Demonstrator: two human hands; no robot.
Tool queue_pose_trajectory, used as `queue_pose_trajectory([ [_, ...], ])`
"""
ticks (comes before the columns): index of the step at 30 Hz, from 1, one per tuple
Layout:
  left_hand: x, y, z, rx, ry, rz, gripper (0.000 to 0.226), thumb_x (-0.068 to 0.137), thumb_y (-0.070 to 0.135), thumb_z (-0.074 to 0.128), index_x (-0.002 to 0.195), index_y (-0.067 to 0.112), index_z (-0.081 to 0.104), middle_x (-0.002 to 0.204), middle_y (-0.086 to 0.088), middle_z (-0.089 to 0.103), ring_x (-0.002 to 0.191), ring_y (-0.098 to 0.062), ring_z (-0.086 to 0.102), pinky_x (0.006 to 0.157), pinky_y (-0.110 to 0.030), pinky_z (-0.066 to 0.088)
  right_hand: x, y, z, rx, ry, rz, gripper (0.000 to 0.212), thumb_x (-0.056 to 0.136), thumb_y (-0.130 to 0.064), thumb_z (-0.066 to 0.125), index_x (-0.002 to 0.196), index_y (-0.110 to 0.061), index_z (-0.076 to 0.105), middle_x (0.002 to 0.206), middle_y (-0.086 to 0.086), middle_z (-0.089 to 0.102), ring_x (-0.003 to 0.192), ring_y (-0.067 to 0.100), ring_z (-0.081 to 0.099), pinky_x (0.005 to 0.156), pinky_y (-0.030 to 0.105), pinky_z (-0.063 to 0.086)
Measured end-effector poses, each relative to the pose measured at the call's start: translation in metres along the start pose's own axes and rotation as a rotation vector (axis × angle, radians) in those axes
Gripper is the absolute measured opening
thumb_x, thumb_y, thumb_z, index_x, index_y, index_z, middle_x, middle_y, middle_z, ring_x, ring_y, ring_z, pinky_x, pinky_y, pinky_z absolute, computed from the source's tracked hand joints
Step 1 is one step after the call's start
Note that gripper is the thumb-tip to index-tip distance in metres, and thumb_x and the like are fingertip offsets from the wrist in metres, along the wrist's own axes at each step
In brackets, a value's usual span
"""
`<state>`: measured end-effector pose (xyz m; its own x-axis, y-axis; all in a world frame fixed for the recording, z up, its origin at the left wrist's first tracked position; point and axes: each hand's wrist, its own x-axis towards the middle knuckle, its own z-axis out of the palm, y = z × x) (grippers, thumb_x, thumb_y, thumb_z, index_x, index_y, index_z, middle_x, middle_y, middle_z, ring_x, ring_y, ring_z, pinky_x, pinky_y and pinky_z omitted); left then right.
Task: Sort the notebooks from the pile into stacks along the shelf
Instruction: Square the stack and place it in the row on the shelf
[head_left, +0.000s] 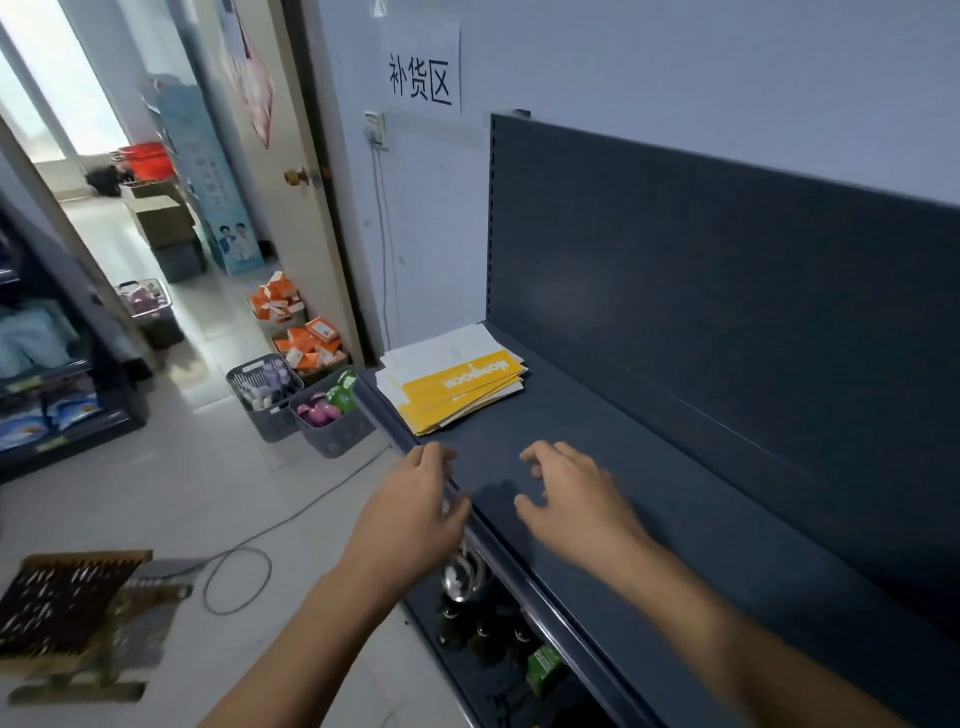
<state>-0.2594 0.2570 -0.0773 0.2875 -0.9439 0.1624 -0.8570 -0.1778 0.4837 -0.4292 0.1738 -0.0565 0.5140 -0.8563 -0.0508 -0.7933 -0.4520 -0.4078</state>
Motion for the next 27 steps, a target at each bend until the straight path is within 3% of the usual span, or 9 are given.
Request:
queue_pose_trajectory([
  [7, 0.078, -0.042, -0.014, 0.022, 0.012, 0.031, 0.044, 0.094, 0.04, 0.058, 0.134, 0.024, 0.048, 0.124, 0.008, 0.057, 0.109, -0.011, 0.058, 0.089, -0.036, 0.053, 0.08, -0.02, 0.007, -0.006, -0.007, 0.025, 0.044, 0.096, -0.037, 0.061, 0.138, -0.027, 0.049, 0.131, -0.008, 0.056, 0.115, 0.021, 0.06, 0.09, 0.038, 0.052],
  [12, 0.119, -0.077, -0.017, 0.039, -0.032, 0.085, 0.041, 0.095, 0.042, 0.055, 0.132, 0.026, 0.049, 0.122, 0.01, 0.056, 0.106, -0.008, 0.057, 0.088, -0.035, 0.053, 0.122, -0.033, 0.015, -0.042, 0.006, 0.076, 0.038, 0.096, -0.037, 0.058, 0.13, -0.025, 0.051, 0.128, -0.007, 0.057, 0.112, 0.025, 0.061, 0.087, 0.038, 0.051],
  [15, 0.141, -0.102, -0.021, 0.028, -0.065, 0.131, 0.039, 0.095, 0.041, 0.055, 0.131, 0.026, 0.051, 0.122, 0.01, 0.056, 0.098, -0.005, 0.058, 0.088, -0.033, 0.053, 0.143, -0.045, 0.025, -0.041, 0.014, 0.118, 0.042, 0.096, -0.037, 0.057, 0.136, -0.026, 0.049, 0.131, -0.007, 0.056, 0.112, 0.025, 0.062, 0.085, 0.035, 0.048],
  [22, 0.19, -0.167, -0.038, -0.015, -0.099, 0.265, 0.036, 0.097, 0.039, 0.054, 0.13, 0.025, 0.055, 0.122, 0.01, 0.056, 0.11, -0.009, 0.057, 0.091, -0.032, 0.052, 0.173, -0.085, 0.055, 0.045, 0.081, 0.294, 0.039, 0.096, -0.033, 0.058, 0.134, -0.024, 0.051, 0.124, -0.006, 0.058, 0.103, 0.018, 0.061, 0.081, 0.036, 0.052],
  [27, 0.223, -0.196, -0.036, -0.044, -0.142, 0.333, 0.034, 0.096, 0.033, 0.056, 0.129, 0.021, 0.058, 0.12, 0.007, 0.057, 0.112, -0.012, 0.056, 0.09, -0.029, 0.05, 0.181, -0.105, 0.067, 0.063, 0.125, 0.451, 0.037, 0.095, -0.035, 0.057, 0.131, -0.027, 0.051, 0.122, -0.007, 0.056, 0.104, 0.019, 0.06, 0.086, 0.038, 0.051],
])
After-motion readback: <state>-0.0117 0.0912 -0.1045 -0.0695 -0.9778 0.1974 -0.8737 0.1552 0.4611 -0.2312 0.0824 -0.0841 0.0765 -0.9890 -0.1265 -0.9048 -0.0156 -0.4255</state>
